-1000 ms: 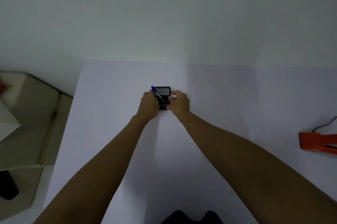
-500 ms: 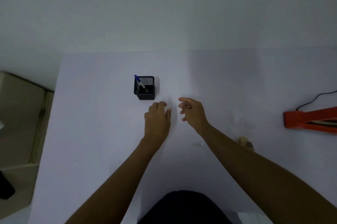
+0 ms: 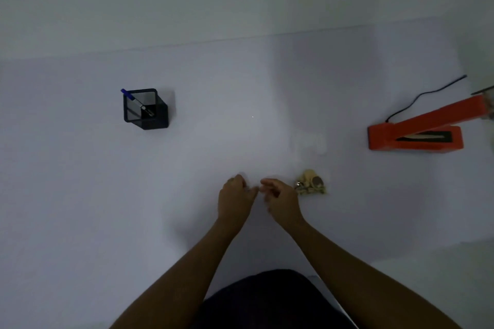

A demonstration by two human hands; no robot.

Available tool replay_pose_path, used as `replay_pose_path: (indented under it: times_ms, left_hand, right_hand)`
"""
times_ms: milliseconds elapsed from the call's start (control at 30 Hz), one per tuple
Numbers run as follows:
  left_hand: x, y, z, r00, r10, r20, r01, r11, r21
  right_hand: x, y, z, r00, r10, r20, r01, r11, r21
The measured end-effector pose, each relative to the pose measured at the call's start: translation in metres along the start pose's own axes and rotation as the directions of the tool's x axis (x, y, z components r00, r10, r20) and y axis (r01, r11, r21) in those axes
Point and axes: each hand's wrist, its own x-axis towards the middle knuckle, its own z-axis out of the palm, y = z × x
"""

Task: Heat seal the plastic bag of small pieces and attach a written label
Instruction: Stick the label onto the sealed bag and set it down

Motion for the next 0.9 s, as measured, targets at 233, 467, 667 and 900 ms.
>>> replay_pose_path:
  times_ms: [233,467,667,900]
  left_hand:
    - [0.002,0.0,0.006,0.999,-0.014,-0.03,0.015,0.999,0.035]
    - [-0.002,-0.003,0.005,0.999,-0.001,-0.051,0.001,1.0,-0.005]
    - [-0.003,-0.002,0.001,0.999,-0.039,-0.036,0.037,0.998,-0.049]
    - [-0.007,-0.002,-0.019,0.991,-0.126,-0.035,0.122,0.987,-0.105]
  right_hand:
    - [0.001,0.005,0.001,0.998,-0.055,0.008,0.055,0.998,0.031]
    - [-0.002,0.0,0.006,0.993,-0.097,0.062,0.095,0.995,0.039]
    - [-0.005,-0.003,0.014,0.985,-0.143,0.101,0.147,0.988,-0.035]
    - [-0.007,-0.015,0.02,0.988,-0.126,0.084,0.135,0.986,-0.101]
